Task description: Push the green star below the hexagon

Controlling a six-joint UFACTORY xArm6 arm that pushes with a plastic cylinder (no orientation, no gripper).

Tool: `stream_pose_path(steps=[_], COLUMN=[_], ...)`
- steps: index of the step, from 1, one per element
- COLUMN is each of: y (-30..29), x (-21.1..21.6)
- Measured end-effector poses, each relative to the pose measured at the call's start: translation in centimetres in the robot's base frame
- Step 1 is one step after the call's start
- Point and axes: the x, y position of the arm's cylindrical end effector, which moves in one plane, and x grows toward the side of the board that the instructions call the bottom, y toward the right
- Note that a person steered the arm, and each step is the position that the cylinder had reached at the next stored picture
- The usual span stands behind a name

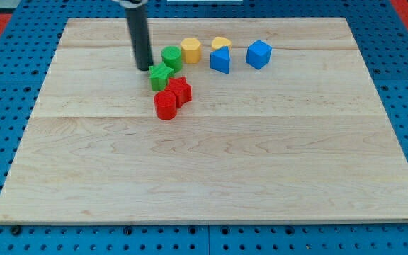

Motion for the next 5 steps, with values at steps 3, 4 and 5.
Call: stream_pose_path(steps=[3,4,5], y=[4.7,6.0,8.3], x=[1.6,-3.5,-3.6])
